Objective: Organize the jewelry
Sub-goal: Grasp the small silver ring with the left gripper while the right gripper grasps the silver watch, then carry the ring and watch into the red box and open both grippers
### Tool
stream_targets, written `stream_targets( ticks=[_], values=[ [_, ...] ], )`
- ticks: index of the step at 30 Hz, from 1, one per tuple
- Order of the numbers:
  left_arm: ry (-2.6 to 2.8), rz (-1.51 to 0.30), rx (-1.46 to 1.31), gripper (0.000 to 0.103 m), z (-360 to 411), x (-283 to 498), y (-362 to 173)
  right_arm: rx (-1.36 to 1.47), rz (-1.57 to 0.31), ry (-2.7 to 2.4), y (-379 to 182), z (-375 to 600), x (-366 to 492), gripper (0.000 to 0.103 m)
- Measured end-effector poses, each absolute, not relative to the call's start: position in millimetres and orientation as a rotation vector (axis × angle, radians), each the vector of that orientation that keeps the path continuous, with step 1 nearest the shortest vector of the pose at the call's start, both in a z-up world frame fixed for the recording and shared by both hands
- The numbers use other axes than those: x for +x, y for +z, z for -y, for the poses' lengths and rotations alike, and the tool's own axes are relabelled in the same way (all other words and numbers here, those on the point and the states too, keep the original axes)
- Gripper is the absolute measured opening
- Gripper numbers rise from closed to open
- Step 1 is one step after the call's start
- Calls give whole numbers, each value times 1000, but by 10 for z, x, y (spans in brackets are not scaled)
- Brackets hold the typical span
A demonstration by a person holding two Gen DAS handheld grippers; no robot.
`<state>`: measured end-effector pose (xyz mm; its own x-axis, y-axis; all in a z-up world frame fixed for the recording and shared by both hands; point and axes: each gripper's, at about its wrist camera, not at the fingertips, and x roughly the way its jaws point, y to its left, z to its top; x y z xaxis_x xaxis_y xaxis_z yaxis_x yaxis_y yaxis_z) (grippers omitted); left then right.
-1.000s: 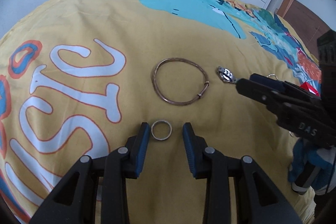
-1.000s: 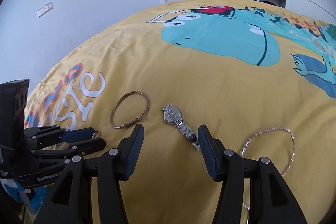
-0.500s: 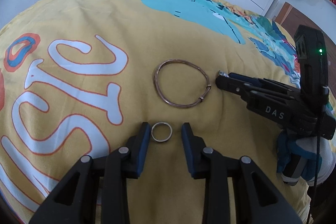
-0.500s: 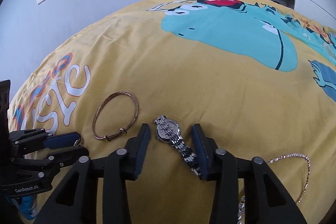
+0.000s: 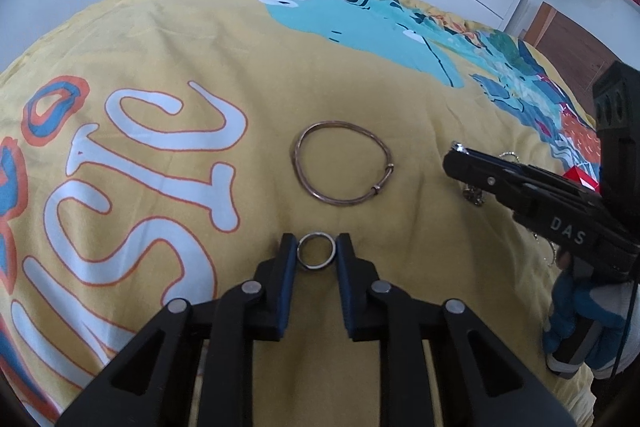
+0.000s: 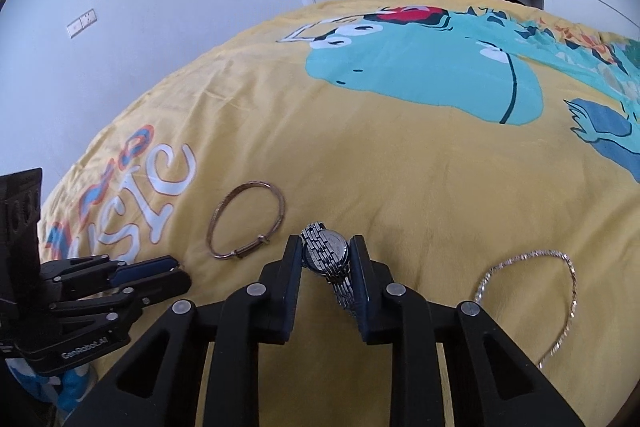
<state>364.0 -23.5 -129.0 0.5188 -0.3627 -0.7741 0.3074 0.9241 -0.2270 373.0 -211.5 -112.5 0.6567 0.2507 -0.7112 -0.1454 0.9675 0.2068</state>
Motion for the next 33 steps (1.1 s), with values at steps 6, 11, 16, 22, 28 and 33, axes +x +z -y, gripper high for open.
stream_targets(
  ticks=[6,11,16,22,28,33],
  values=[
    [-398,-929,-43,18,254,3489,-1113,180,-800,227,-917,2102,3470,24],
    [-401,-908,-27,18,278,3307,-864,205,-771,223,-678,2111,3186,24],
    [-415,-880,-11,18,366,3079,-557,218,-734,210,-375,2195,2864,24],
    [-459,-847,12,18,643,2779,-217,233,-686,169,-42,2462,2419,24],
    [-553,-832,40,18,1307,2513,10,236,-661,78,152,3067,1930,24],
    [-653,-846,58,18,2054,2393,33,220,-675,-23,183,3760,1626,24]
  ],
)
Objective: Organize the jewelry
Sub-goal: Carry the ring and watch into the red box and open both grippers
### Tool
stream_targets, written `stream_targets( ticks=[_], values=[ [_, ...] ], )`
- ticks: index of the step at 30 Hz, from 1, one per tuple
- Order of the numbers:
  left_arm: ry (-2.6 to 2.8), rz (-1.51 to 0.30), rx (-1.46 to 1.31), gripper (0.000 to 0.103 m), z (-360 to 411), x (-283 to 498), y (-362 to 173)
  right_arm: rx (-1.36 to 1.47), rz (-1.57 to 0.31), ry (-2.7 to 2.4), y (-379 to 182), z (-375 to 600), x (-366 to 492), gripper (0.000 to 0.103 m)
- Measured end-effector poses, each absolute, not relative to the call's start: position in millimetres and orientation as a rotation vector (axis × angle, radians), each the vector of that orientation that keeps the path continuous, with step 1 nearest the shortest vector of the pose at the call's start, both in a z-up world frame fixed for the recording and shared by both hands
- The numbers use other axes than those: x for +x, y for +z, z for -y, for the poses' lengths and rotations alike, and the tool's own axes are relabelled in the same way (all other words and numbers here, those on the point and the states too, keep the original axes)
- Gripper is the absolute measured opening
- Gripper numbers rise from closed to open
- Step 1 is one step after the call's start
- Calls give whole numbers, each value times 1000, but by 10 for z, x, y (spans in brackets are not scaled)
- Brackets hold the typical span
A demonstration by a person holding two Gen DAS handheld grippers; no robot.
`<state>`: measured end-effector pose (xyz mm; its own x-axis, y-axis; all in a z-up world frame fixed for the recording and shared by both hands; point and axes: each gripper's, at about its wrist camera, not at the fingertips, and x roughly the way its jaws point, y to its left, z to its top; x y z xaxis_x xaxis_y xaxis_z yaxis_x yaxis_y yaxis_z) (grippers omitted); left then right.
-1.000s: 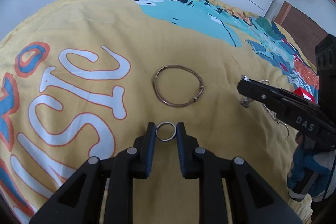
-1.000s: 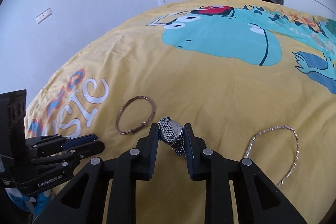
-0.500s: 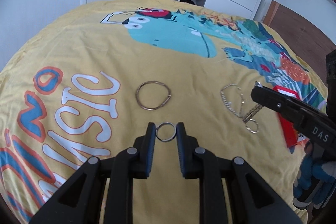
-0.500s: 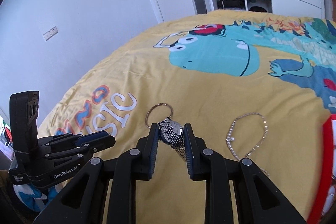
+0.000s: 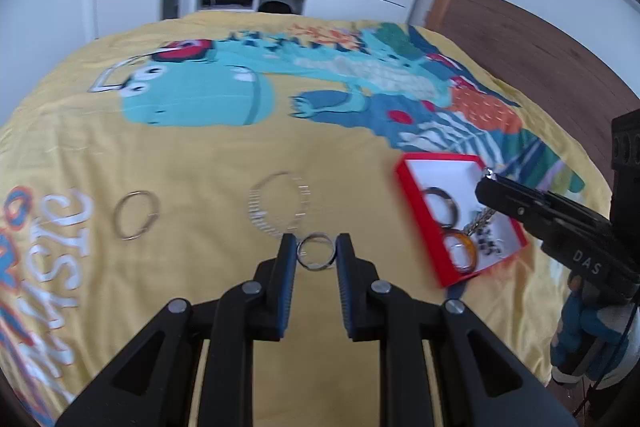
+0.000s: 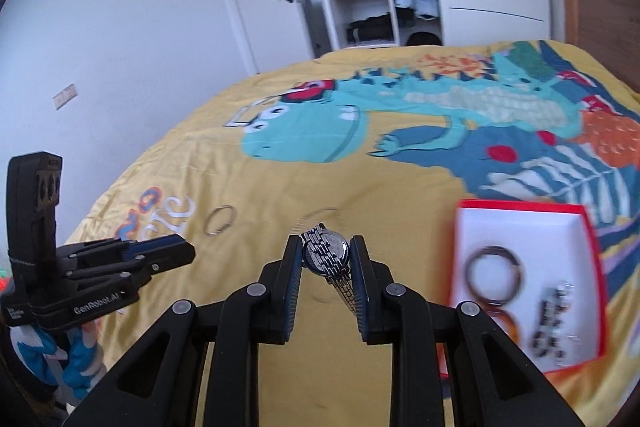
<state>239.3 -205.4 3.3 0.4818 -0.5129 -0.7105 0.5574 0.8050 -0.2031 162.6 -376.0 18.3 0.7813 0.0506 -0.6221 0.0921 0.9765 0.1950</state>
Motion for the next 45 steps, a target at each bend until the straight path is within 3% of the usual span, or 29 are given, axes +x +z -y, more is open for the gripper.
stream_targets(
  ticks=[10,17,28,40,43,45],
  values=[
    [-807,-896,158,18,3701,2352,-241,266,-744,-214,-192,5150,1482,24],
    [-789,-941,254,18,4418,2549,-653,324,-807,-254,-574,5764,1741,24],
    [-776,-969,380,19,4794,2579,-1137,282,-950,-249,-1022,5933,2100,24],
    [-773,-907,431,19,4858,2473,-1207,128,-967,-244,-1123,5832,2101,23],
    [-775,-918,423,19,4852,2492,-1206,107,-971,-241,-1125,5819,2096,28],
    [-767,-914,426,20,4845,2491,-1191,107,-971,-232,-1123,5826,2070,38]
  ],
)
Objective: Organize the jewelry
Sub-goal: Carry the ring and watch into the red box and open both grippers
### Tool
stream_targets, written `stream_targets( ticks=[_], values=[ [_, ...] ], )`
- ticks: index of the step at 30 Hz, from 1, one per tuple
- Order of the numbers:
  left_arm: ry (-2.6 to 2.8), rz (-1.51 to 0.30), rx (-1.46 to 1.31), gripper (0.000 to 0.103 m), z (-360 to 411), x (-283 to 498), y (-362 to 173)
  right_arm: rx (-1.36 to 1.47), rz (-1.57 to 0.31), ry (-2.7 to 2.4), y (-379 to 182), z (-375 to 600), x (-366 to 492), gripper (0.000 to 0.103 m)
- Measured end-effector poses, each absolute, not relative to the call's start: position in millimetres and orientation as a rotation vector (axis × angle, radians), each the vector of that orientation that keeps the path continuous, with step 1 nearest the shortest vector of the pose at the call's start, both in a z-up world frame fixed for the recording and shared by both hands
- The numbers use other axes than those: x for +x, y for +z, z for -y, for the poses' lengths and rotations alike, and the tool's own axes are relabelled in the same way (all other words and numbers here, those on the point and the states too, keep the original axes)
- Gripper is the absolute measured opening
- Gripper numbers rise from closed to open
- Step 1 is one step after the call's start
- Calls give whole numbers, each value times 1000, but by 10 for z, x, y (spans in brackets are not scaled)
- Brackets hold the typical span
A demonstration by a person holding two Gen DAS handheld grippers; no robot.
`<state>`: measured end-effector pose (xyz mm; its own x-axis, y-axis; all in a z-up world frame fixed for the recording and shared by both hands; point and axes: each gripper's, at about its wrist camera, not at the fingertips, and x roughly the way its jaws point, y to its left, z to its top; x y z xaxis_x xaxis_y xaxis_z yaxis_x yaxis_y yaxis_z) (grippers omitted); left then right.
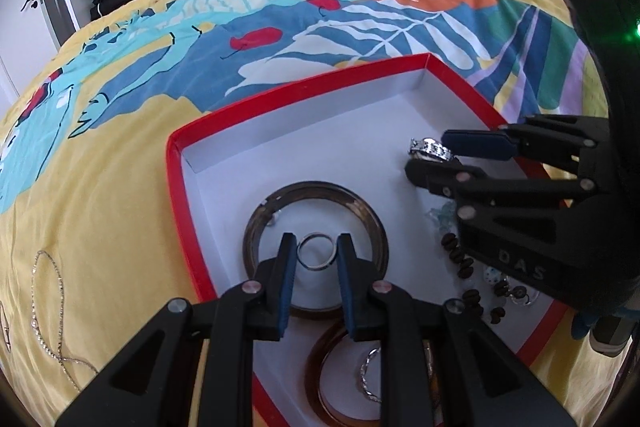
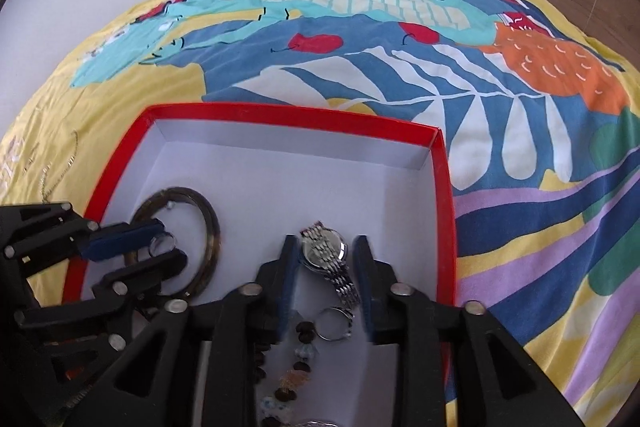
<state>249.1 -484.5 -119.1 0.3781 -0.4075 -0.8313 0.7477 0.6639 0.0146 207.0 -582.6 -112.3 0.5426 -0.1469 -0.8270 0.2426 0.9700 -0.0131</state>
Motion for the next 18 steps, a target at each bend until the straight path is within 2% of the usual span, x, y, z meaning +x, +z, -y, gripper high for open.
stream_targets(
  ticks=[3,9,18],
  values=[
    [-758,-925,412,21,4821,2515,-1163,104,-964,-226,-1090,5824,2007,46],
    [-780,-935,379,22,4714,2489,-980,146,-922,-243,-872,5875,1760,49],
    [-766,-915,300,22,4059,2239,-340,282,-799,-315,-317,5709,1175,54]
  ],
)
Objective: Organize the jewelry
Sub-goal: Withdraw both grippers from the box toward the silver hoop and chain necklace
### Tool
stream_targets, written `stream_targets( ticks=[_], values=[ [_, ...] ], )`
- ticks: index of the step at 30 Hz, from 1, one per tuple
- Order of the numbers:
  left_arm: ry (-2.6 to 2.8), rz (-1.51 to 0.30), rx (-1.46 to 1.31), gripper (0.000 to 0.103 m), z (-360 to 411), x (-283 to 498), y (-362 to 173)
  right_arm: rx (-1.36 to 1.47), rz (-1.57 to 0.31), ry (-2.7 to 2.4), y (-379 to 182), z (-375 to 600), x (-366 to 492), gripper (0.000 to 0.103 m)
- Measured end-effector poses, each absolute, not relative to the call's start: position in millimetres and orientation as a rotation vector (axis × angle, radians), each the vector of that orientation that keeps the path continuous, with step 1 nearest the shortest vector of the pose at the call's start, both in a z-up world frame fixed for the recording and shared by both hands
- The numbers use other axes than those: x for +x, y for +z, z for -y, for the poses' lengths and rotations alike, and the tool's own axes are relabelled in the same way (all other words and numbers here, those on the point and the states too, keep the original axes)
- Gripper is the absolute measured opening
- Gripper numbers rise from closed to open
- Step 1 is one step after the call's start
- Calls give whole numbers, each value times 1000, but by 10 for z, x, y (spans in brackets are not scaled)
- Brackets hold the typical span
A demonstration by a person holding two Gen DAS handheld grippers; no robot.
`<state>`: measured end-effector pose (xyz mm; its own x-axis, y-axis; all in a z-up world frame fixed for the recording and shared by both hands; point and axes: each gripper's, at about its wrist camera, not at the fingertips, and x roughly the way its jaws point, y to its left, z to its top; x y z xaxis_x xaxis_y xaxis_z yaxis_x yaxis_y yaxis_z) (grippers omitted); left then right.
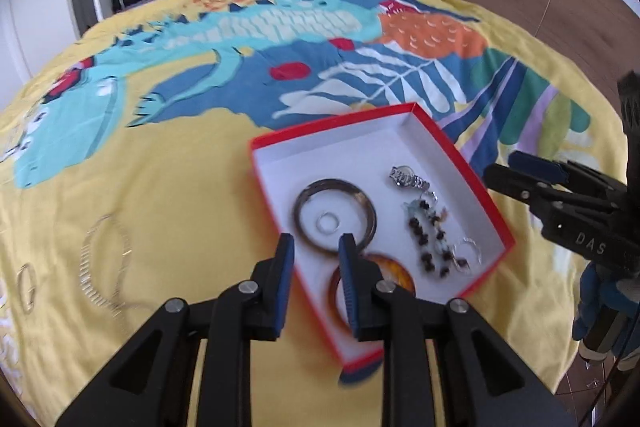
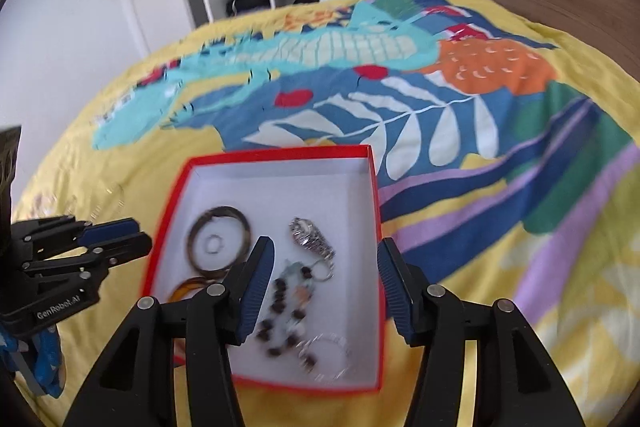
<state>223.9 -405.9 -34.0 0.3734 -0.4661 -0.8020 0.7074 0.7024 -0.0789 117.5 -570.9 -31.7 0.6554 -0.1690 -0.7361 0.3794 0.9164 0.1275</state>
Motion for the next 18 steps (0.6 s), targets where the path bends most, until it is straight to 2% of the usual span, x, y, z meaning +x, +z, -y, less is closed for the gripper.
stream_targets(
  ticks=[9,11,13,18],
  values=[
    [-690,-867,279,22,3194,1653,250,347,-726,-285,187,4937,577,57],
    [-643,-843,277,25,2969,1506,377,351,-710,-271,292,4779,453,58],
    [-585,-819,265,33,2739,1376,498,346,-690,-265,406,4621,314,58],
    [-479,-764,250,34,2253,1109,753,340,-660,-252,594,4309,25,58]
  ],
)
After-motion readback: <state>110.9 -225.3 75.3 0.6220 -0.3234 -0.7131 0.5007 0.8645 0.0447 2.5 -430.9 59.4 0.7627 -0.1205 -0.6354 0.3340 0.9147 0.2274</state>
